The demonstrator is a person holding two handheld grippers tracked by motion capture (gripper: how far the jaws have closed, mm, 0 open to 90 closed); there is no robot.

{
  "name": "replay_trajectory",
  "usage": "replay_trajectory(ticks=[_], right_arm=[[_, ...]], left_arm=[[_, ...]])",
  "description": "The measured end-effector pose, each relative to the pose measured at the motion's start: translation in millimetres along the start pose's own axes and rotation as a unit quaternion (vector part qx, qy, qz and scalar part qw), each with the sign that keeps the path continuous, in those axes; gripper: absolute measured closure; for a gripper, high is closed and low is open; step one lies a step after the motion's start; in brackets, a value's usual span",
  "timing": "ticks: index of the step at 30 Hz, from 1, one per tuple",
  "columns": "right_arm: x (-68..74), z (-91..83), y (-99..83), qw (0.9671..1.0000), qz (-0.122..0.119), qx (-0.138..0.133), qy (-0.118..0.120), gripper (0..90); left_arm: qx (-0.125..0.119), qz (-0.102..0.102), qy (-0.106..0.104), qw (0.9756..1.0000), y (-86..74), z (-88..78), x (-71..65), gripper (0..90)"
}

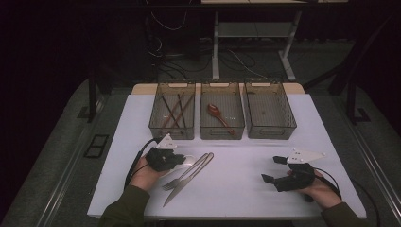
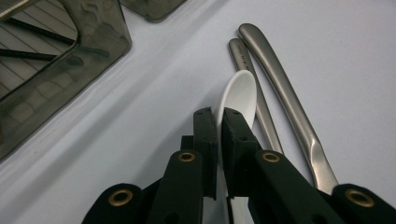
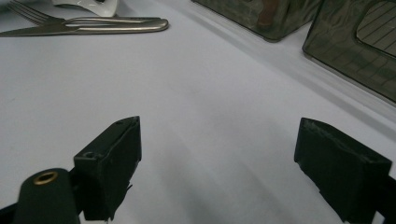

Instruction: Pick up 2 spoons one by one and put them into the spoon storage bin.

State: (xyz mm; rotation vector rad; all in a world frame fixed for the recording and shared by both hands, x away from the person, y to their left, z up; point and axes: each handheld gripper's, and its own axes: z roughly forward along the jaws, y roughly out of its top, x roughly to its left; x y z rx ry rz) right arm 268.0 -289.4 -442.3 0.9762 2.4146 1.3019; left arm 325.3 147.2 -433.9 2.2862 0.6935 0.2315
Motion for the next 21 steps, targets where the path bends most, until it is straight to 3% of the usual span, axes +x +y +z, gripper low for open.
replay_trajectory(ticks=[11, 21], right_arm=[[-0.3, -0.4, 0.0, 1.0, 0.0, -0.001, 0.0, 14.6], [-0.2, 0.1, 0.0, 1.0, 0.001, -0.001, 0.002, 14.6]], left_arm=[[0.001, 0.002, 0.006, 1.0, 0.6, -2.5, -0.2, 84.6], [-0.02, 0.002, 0.009, 0.9998, 6.8, -8.7, -1.4, 84.6]])
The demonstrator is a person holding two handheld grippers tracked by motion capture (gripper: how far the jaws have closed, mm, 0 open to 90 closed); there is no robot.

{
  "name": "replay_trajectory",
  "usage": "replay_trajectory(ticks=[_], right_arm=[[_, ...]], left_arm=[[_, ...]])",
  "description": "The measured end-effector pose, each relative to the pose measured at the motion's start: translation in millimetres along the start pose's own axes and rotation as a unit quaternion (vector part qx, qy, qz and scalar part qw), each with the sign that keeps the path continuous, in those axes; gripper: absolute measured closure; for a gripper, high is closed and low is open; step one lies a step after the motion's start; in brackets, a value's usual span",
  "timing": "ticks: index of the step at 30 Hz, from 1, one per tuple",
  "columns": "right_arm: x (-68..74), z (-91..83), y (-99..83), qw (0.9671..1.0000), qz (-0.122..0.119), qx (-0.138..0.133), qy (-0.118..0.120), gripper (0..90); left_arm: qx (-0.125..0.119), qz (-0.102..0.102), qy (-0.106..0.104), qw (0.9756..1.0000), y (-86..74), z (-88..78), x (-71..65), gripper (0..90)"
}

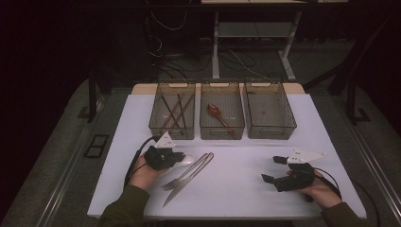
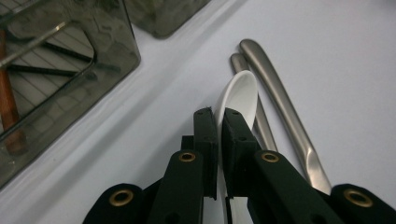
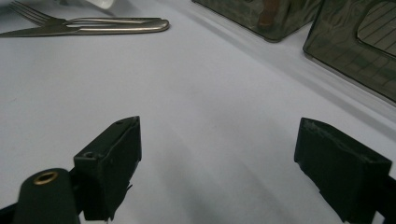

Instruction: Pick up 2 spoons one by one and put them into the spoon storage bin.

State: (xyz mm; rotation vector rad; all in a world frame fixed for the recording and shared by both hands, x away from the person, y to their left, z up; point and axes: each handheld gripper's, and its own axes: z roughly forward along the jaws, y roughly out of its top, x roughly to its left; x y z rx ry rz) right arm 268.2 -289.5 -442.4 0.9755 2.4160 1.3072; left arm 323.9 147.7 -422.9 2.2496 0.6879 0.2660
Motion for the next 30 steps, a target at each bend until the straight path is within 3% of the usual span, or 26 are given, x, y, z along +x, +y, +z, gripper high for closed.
replay_trajectory(ticks=[14, 30], right_arm=[[0.0, 0.7, -0.1, 1.0, -0.001, 0.003, 0.002, 14.6], [-0.4, 0.1, -0.3, 1.0, 0.004, 0.0, 0.0, 14.6]], left_arm=[[-0.049, -0.001, -0.014, 0.9987, 29.5, -0.5, 3.0, 84.6], [-0.075, 0.016, -0.013, 0.997, 77.1, 13.9, 9.4, 84.6]])
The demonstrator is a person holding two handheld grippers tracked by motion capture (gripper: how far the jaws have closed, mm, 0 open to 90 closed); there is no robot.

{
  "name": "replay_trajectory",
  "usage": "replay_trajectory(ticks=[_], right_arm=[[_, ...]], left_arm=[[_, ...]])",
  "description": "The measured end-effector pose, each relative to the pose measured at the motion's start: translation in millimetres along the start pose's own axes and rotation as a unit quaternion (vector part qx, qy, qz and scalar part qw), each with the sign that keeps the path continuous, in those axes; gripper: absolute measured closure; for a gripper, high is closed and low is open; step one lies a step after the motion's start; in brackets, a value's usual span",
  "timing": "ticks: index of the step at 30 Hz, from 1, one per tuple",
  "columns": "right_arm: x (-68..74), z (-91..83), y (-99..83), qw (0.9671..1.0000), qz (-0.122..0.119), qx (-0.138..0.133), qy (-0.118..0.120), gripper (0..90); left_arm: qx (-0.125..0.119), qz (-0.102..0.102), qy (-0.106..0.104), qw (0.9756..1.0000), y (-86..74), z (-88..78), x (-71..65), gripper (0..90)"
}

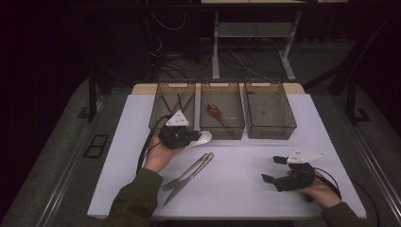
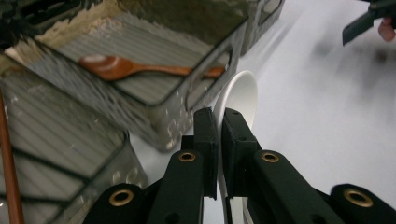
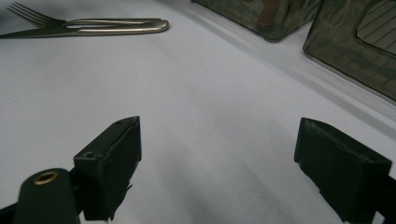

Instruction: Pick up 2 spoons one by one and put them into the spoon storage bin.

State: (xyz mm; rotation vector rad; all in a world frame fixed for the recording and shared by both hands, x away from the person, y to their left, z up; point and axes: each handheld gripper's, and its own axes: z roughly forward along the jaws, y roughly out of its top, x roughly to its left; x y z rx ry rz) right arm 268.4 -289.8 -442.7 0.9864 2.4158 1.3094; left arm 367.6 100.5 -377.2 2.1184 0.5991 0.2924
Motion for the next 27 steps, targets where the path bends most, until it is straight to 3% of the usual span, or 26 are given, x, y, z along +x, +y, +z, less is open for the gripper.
replay_trajectory(ticks=[9, 17, 27], right_arm=[[-0.2, -0.6, 0.0, 1.0, -0.002, -0.003, 0.0, 14.6], [-0.2, -0.5, 0.0, 1.0, -0.002, -0.003, 0.002, 14.6], [0.3, -1.1, 0.1, 1.0, -0.001, -0.005, 0.005, 14.6]], left_arm=[[-0.013, 0.003, 0.003, 0.9999, 39.0, 16.4, 10.7, 84.6], [0.0, 0.006, 0.023, 0.9997, 67.1, 44.5, 18.6, 84.6], [0.022, 0.016, 0.041, 0.9988, 88.6, 87.6, 27.1, 84.6]])
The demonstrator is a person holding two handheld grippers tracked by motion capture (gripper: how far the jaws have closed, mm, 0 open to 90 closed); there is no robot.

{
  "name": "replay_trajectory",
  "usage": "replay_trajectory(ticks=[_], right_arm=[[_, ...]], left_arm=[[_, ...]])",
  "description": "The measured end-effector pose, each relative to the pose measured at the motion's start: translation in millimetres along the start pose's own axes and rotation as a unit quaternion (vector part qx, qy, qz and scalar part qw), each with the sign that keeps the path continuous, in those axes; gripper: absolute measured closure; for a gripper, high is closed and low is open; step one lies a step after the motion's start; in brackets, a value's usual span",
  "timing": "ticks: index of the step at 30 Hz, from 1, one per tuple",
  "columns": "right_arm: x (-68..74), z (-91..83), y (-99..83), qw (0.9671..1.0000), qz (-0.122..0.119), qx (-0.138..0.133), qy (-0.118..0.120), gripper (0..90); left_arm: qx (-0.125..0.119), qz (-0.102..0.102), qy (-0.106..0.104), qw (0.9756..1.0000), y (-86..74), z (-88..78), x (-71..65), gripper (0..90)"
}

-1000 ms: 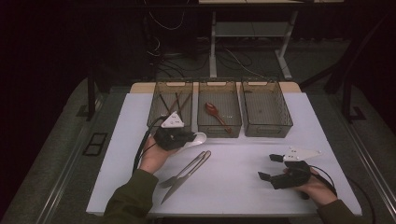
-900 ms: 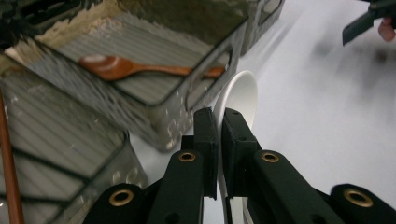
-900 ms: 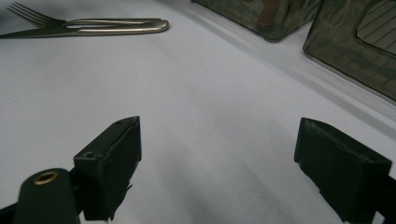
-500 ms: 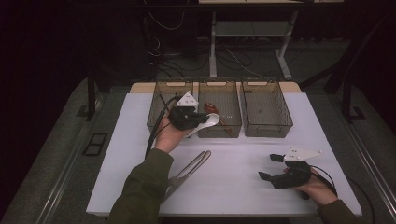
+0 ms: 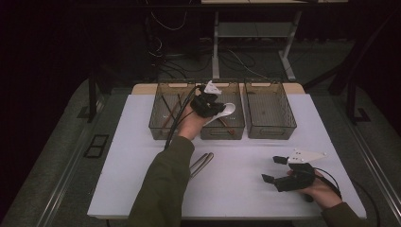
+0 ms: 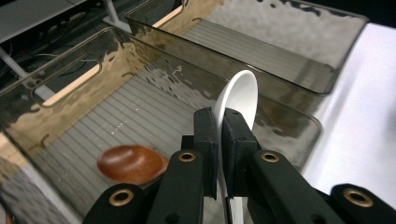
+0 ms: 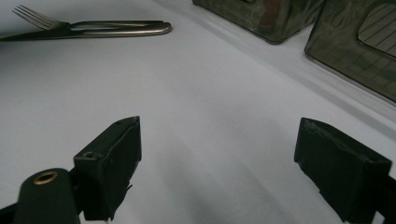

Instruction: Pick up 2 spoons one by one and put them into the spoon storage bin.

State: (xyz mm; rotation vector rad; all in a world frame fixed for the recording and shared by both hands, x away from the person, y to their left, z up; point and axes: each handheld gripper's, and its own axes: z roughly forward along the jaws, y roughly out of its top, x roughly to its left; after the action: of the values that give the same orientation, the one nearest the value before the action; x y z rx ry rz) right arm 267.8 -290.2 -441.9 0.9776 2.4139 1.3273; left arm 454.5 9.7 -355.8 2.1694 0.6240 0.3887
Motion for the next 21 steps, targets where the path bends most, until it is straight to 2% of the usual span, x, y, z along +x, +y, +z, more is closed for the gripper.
replay_trajectory(ticks=[4, 8, 11, 14, 21], right_arm=[[0.1, -0.5, 0.3, 1.0, -0.002, -0.001, 0.0, 14.6], [0.4, -1.2, 0.5, 1.0, -0.001, -0.005, 0.001, 14.6], [0.5, -1.4, 0.5, 1.0, -0.002, -0.005, 0.002, 14.6], [0.6, -1.0, 0.5, 1.0, -0.004, -0.004, 0.003, 14.6], [1.4, -0.3, 0.8, 1.0, -0.004, -0.002, 0.002, 14.6]], left_arm=[[0.007, -0.002, 0.001, 1.0, 4.3, 12.6, -0.5, 84.5], [0.023, -0.005, -0.001, 0.9997, 1.2, 22.3, -0.6, 83.4], [0.022, -0.012, -0.004, 0.9997, -1.9, 23.5, -0.9, 70.9], [0.025, -0.011, -0.008, 0.9996, -5.0, 20.8, -1.4, 66.1], [0.01, -0.029, -0.026, 0.9992, -15.2, 3.2, -4.2, 54.5]])
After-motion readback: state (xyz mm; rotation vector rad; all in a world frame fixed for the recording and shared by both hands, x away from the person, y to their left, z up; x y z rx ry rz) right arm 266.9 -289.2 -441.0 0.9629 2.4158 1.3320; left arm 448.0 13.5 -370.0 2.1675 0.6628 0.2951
